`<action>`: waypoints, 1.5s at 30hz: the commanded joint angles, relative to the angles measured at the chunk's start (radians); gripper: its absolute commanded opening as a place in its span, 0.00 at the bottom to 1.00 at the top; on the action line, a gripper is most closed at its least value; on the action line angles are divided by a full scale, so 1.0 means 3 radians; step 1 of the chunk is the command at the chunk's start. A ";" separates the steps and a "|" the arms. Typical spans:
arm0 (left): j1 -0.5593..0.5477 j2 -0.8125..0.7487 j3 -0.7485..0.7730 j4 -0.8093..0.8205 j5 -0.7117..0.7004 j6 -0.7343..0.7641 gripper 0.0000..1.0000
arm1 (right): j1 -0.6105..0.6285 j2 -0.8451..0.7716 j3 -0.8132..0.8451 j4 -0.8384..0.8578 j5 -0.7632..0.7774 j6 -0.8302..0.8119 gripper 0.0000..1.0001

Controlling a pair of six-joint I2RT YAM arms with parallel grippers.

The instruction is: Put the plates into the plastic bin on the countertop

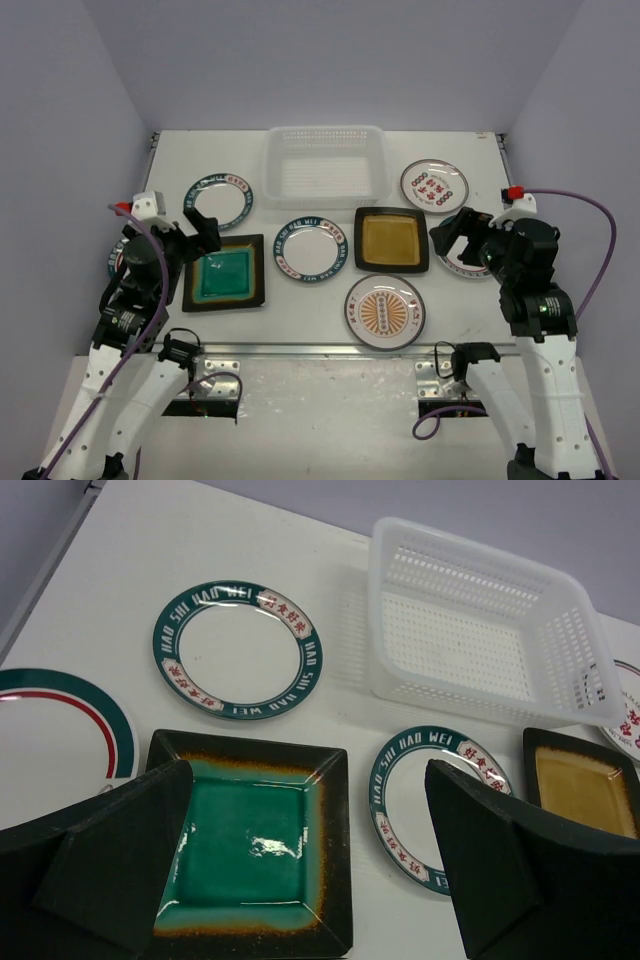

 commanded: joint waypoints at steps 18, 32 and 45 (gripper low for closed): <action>-0.0025 -0.0078 -0.0081 0.0255 -0.0057 -0.0152 1.00 | 0.1898 0.1301 -0.0766 0.2321 -0.0740 0.1034 0.99; -0.0020 -0.0219 -0.0100 0.0204 -0.0147 -0.0205 1.00 | 0.3343 0.4142 0.0030 0.3916 0.0306 0.2257 0.99; -0.0039 -0.0304 -0.0101 0.0179 -0.0108 -0.0223 1.00 | 0.3390 0.4889 0.0373 0.3796 0.0732 0.2664 0.79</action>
